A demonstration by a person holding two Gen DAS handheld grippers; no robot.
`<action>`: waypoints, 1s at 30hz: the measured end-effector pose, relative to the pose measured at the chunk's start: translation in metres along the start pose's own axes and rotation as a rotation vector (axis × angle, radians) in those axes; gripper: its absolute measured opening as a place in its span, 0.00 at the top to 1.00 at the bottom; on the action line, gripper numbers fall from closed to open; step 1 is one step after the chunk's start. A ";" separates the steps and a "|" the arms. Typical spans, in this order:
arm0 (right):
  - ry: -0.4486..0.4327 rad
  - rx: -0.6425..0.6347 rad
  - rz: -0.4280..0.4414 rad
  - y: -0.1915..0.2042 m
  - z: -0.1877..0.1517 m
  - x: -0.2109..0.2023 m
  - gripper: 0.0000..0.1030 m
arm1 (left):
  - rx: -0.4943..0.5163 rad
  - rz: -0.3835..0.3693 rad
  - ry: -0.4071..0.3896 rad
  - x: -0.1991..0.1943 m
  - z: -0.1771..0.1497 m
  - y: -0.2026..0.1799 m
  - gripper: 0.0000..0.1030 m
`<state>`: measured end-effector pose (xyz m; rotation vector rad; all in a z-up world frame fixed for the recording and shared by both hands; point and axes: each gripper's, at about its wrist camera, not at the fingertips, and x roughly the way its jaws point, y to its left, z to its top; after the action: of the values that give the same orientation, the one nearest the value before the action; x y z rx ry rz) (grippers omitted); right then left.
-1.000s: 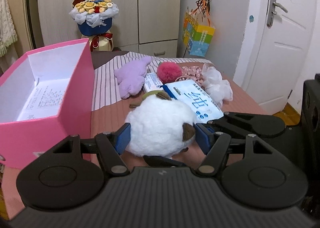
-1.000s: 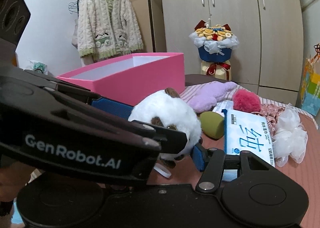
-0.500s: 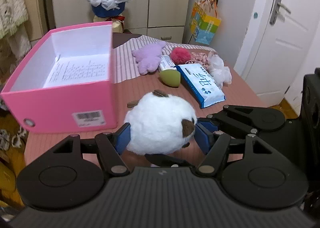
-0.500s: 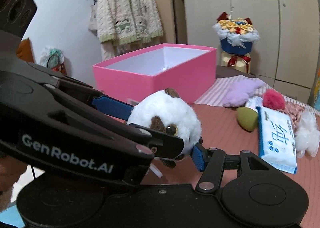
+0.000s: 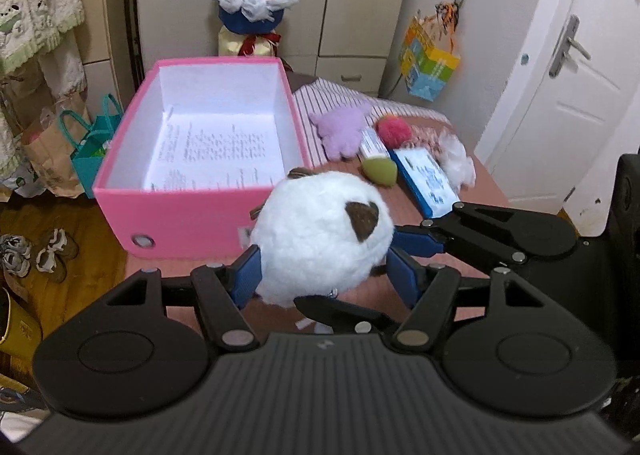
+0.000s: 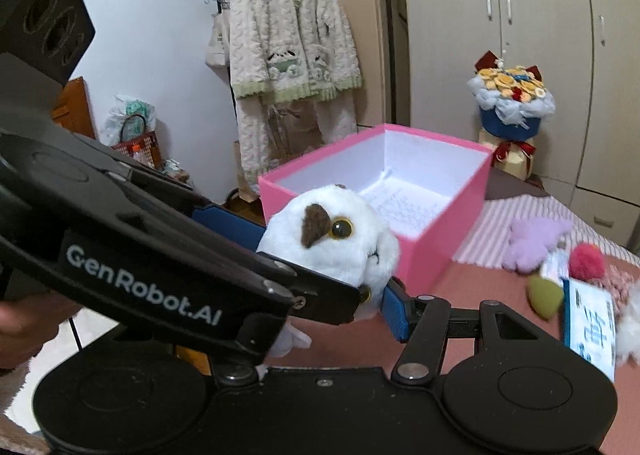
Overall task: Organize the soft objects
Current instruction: 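Carry the plush cat with the left gripper into the pink box and release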
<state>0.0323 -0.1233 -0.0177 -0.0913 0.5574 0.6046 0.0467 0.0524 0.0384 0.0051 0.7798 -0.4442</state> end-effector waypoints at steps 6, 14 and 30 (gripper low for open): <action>-0.052 -0.019 -0.003 -0.009 0.035 0.011 0.39 | 0.003 0.000 -0.063 0.000 0.039 0.017 0.36; -0.138 -0.042 0.019 -0.058 0.080 0.059 0.37 | -0.037 0.038 -0.095 0.044 0.106 0.047 0.36; 0.078 0.016 0.050 -0.139 0.106 0.194 0.37 | -0.237 0.051 0.099 0.186 0.156 0.108 0.36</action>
<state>0.2919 -0.1130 -0.0398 -0.0866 0.6409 0.6474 0.3106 0.0530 0.0066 -0.1752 0.9247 -0.3031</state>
